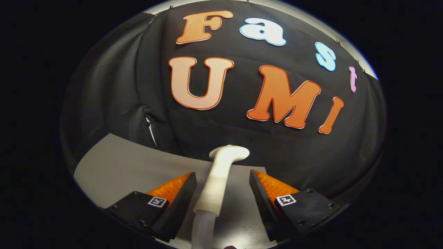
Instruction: Iron the clothes twice with a garment steamer, once on the left side and once on the right side.
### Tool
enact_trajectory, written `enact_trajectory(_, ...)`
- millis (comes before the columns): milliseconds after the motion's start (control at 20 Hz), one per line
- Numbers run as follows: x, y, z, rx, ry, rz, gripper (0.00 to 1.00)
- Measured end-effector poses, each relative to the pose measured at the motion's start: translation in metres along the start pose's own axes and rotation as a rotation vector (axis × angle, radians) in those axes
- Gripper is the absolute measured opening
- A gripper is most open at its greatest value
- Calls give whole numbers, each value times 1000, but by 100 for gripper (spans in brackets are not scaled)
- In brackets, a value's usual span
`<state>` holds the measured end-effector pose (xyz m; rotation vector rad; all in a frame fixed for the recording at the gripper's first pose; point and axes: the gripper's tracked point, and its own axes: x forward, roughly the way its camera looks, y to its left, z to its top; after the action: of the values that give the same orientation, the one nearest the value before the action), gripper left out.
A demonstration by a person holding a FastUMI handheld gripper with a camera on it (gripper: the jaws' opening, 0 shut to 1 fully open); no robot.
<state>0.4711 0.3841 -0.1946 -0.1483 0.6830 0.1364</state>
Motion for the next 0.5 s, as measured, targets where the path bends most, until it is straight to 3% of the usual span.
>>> enact_trajectory(350,11,5,-16,19,68,38,98)
enact_trajectory(450,12,8,-16,0,68,49,96)
enact_trajectory(500,13,7,-17,-14,64,43,89)
